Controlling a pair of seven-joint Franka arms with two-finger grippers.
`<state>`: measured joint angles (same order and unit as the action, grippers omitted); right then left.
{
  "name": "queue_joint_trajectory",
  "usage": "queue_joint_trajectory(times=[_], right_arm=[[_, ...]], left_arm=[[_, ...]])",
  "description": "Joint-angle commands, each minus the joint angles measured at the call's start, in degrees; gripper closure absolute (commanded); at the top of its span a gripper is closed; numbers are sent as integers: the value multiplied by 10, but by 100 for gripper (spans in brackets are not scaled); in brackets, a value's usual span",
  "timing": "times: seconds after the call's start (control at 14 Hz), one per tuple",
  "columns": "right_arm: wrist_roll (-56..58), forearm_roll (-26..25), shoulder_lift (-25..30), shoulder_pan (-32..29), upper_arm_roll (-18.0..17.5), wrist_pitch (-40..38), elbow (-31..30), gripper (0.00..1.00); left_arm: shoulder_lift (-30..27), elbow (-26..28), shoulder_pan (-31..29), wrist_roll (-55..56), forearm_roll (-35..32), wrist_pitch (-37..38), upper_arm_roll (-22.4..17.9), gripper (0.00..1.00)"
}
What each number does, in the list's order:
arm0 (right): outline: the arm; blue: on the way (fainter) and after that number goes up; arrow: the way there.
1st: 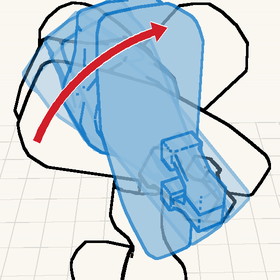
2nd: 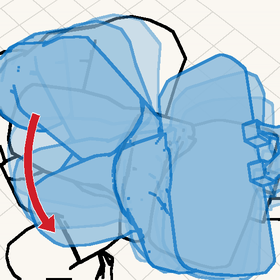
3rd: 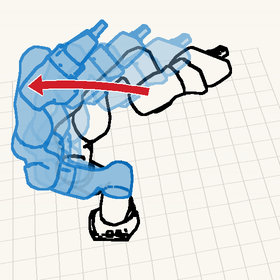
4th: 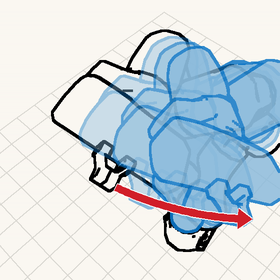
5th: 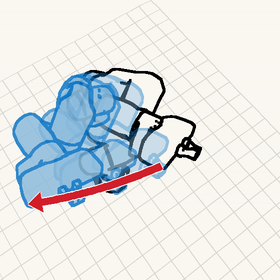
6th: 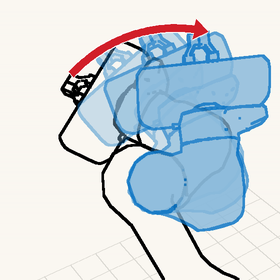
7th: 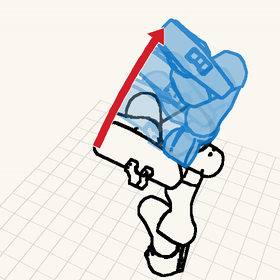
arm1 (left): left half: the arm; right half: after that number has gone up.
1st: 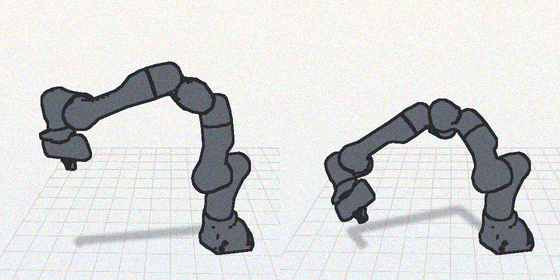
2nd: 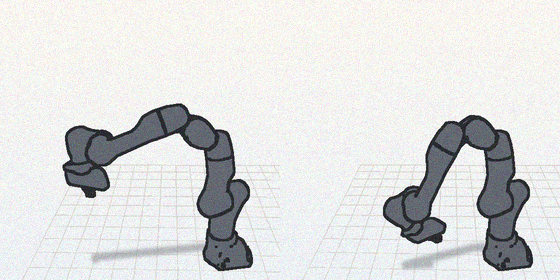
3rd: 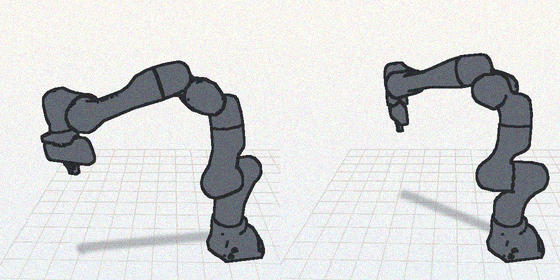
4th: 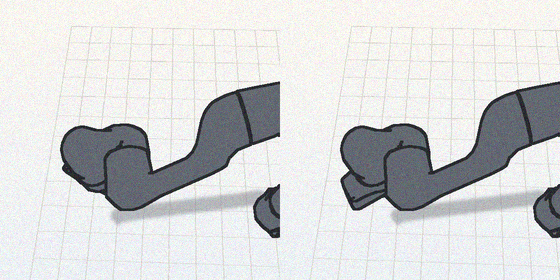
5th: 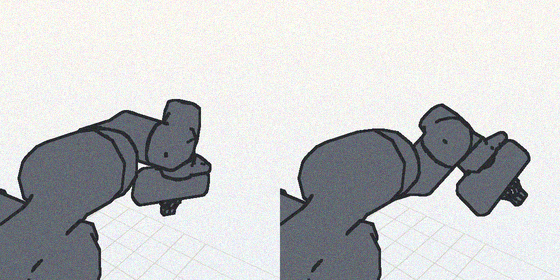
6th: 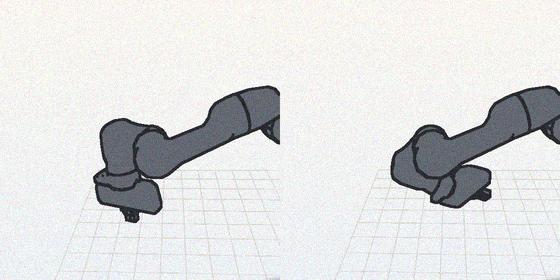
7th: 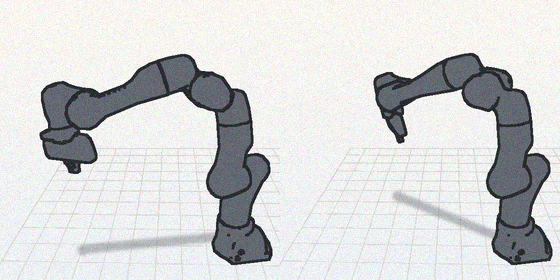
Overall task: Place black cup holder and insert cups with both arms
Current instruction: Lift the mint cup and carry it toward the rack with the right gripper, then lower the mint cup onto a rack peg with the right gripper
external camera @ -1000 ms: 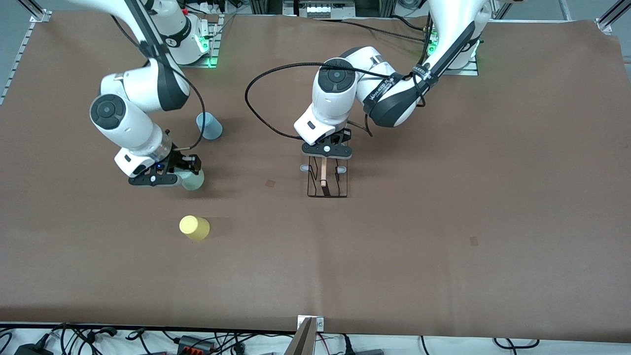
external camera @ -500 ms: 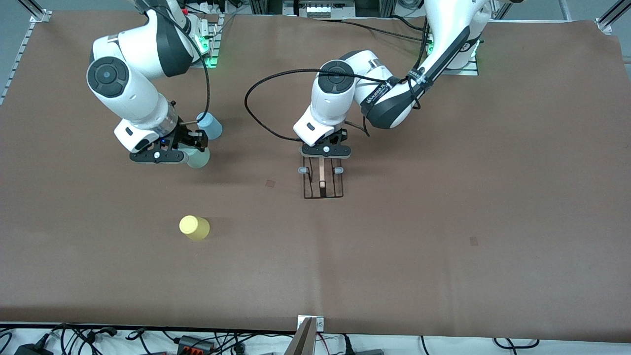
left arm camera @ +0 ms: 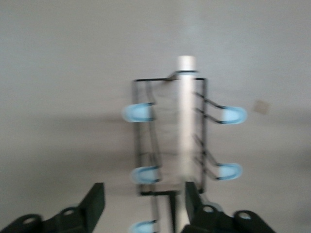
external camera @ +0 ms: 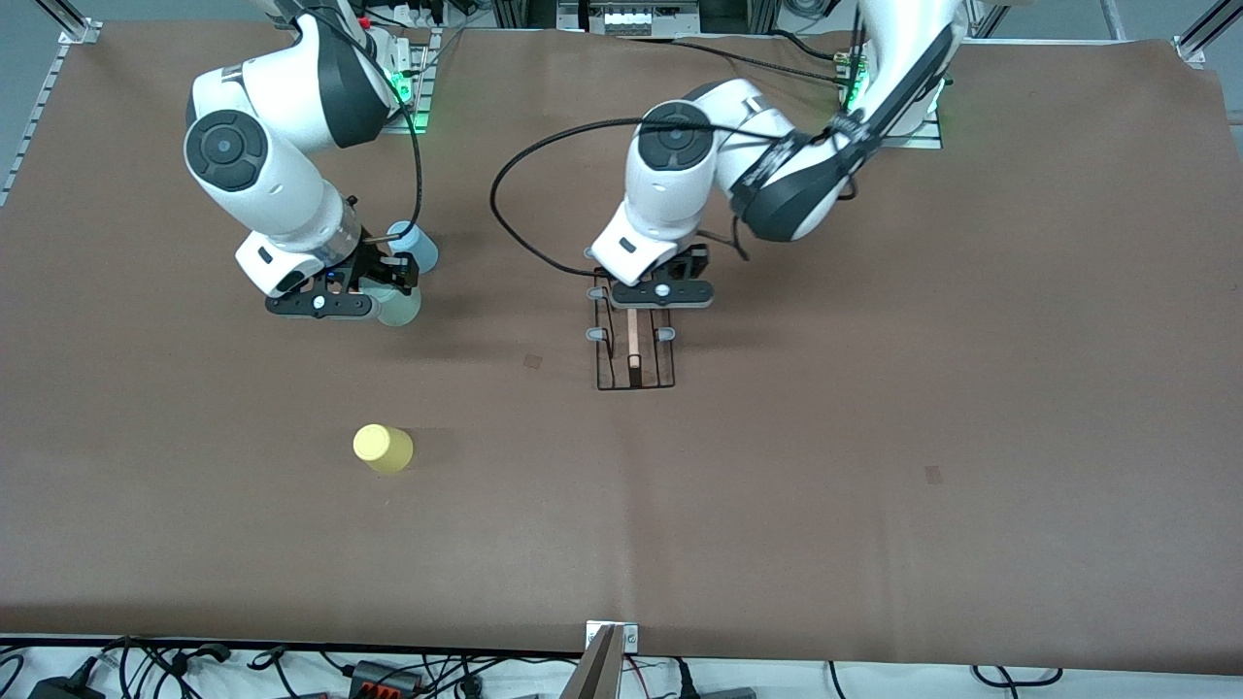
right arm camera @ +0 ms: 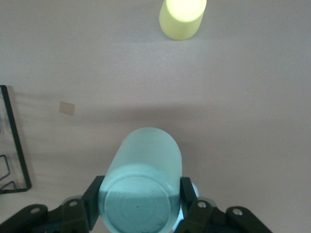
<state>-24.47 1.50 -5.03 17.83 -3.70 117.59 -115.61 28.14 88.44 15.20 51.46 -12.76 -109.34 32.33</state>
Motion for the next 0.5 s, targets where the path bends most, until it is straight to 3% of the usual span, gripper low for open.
queue_joint_trajectory(times=[0.0, 0.21, 0.43], right_arm=[[-88, 32, -10, 65, 1, -3, 27, 90], [-222, 35, -45, 145, 1, 1, 79, 90], [-354, 25, -107, 222, 1, 6, 150, 90]], left_arm=[[-33, -32, -36, -88, -13, 115, 4, 0], [-35, -86, -84, -210, -12, 212, 5, 0], [-54, -97, -147, -316, -12, 232, 5, 0]])
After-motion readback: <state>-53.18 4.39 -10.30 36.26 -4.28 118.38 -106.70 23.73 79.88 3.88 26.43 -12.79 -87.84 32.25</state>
